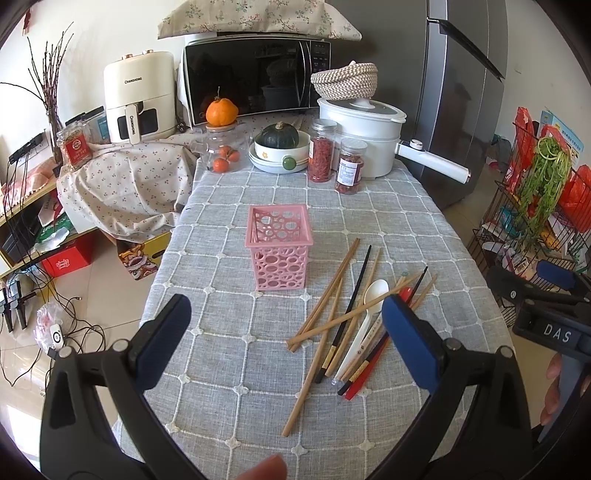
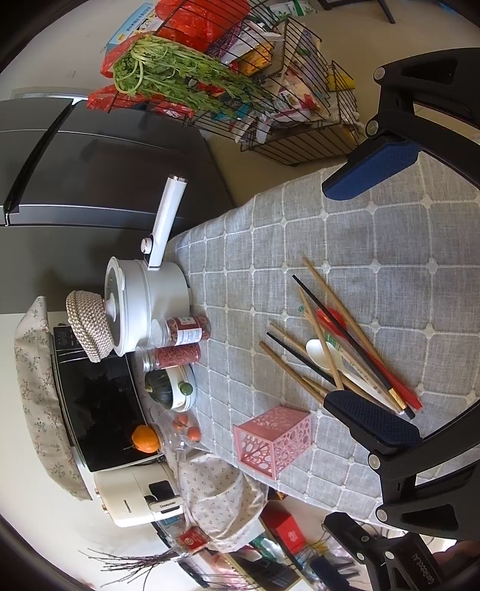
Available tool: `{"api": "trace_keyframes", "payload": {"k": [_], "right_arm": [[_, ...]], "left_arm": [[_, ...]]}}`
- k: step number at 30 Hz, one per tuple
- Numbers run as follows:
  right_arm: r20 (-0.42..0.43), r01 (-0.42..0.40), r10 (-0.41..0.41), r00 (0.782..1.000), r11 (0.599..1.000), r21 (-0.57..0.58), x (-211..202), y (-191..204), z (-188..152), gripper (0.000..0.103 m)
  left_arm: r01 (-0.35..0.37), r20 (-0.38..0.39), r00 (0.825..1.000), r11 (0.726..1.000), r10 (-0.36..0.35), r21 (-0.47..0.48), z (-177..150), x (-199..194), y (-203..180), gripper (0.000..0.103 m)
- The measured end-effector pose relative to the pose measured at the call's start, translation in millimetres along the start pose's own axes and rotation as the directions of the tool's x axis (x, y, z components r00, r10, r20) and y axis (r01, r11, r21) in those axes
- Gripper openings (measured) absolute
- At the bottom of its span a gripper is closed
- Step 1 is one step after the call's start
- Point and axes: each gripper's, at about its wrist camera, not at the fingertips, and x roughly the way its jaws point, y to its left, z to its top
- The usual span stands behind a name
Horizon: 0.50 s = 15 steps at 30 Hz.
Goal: Organize utensils
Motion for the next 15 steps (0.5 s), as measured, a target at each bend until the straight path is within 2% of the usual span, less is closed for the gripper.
{"api": "trace_keyframes", "payload": {"k": [11,15], "right_arm": [[0.036,0.03,-0.029,0.999,0.999,-0.034,-5.4,-5.0,5.9,0.103],[0.039,0.04,-0.038,0.998,0.998,-0.049,-2.9,-9.0,9.3,0.103]], "left_arm": [[0.019,-0.012,1.0,0.999,-0.018,0.03,0.8,8.6,-7.0,0.103],[0.08,-0.07,0.995,0.995,-0.076,0.066,2.5,22.0,-17.0,0.103]]}}
